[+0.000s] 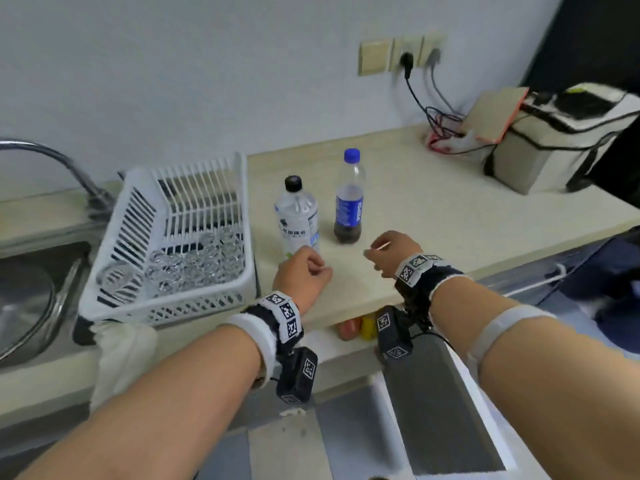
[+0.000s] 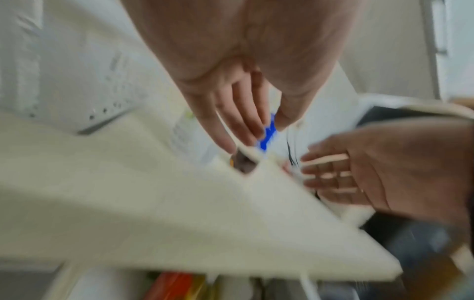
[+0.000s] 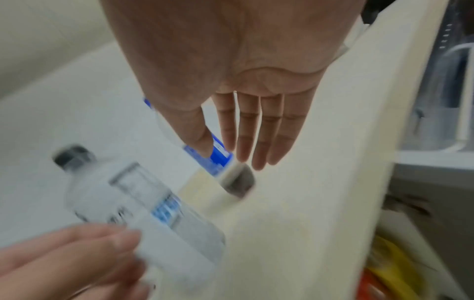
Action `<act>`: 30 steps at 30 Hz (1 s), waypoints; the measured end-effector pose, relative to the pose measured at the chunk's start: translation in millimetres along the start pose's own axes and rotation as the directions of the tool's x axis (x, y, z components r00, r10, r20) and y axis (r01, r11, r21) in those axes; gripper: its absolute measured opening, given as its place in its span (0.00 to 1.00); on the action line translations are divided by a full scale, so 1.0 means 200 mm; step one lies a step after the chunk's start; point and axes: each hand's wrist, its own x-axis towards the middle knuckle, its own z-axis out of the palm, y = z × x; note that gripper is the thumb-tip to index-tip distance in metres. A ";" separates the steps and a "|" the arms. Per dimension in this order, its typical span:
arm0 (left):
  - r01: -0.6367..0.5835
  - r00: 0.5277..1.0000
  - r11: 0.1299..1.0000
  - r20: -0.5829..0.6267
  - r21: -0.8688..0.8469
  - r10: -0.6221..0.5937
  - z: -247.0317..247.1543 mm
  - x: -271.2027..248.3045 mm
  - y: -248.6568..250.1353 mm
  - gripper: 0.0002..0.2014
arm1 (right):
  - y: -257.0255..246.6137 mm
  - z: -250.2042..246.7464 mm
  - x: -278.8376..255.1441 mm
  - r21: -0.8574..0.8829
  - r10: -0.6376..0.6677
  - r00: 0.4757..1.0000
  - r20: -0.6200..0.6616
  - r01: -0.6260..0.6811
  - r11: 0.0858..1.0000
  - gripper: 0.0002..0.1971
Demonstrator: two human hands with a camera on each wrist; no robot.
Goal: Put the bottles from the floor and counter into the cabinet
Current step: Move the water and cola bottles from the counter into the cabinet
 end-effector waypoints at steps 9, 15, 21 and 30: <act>0.314 0.896 0.937 -0.277 -0.154 -0.347 -0.03 0.25 0.01 0.61 | -0.20 -0.08 0.42 0.127 -0.035 0.999 0.004 0.034 0.991 0.49; 0.130 0.917 0.947 -0.329 -0.294 -0.228 0.06 0.34 0.01 0.50 | -0.21 -0.03 0.61 0.225 -0.153 0.982 0.108 0.126 0.966 0.40; 0.173 0.899 0.948 -0.350 -0.267 -0.263 0.06 0.36 -0.04 0.45 | -0.15 0.01 0.58 0.248 -0.232 0.972 0.038 0.215 0.945 0.33; 0.082 0.983 0.952 -0.133 -0.295 -0.126 0.07 0.04 -0.02 0.39 | 0.05 0.07 0.07 0.288 -0.167 0.978 -0.123 0.196 0.937 0.30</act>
